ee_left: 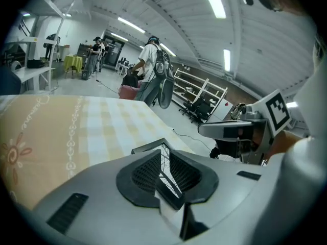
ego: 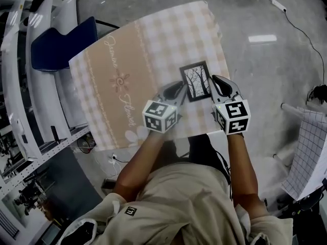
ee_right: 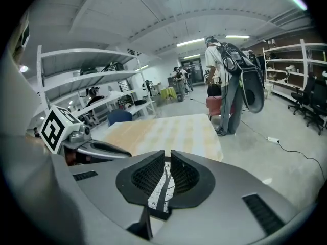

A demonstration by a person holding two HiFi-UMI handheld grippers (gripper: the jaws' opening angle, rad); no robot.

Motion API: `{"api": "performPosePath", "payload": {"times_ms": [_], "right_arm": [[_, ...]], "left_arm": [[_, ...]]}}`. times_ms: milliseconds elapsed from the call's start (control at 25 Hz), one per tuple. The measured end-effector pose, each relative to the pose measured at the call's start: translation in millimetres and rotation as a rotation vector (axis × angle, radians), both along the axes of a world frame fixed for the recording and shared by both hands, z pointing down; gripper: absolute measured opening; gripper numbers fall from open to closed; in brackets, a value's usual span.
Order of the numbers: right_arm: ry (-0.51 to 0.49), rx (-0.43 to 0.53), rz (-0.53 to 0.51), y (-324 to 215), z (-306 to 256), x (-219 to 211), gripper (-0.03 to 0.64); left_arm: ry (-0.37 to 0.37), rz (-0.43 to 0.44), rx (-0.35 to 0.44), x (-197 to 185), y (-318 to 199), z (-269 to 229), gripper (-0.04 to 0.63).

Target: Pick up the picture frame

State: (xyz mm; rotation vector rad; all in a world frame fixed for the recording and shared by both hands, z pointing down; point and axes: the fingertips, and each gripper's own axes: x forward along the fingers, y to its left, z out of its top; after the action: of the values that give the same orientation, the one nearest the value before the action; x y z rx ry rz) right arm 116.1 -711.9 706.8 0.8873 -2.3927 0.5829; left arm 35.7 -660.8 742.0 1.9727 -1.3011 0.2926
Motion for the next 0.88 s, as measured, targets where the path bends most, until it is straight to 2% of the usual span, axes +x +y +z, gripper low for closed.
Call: {"api": "performPosePath", "payload": {"times_ms": [400,520,880], "right_arm": [[0.040,-0.092,-0.032,-4,49,-1,0.029],[0.049,-0.114,-0.040,-5,63,-1,0.031],[0.068,-0.159,-0.049,-5,91,2,0.031]], "left_arm": [[-0.003,-0.008,-0.129,1,-5,46,0.037],[0.009,-0.009,-0.162,3,-5,56,0.114],[-0.006,-0.027,-0.218,4,-6,74,0.129]]}}
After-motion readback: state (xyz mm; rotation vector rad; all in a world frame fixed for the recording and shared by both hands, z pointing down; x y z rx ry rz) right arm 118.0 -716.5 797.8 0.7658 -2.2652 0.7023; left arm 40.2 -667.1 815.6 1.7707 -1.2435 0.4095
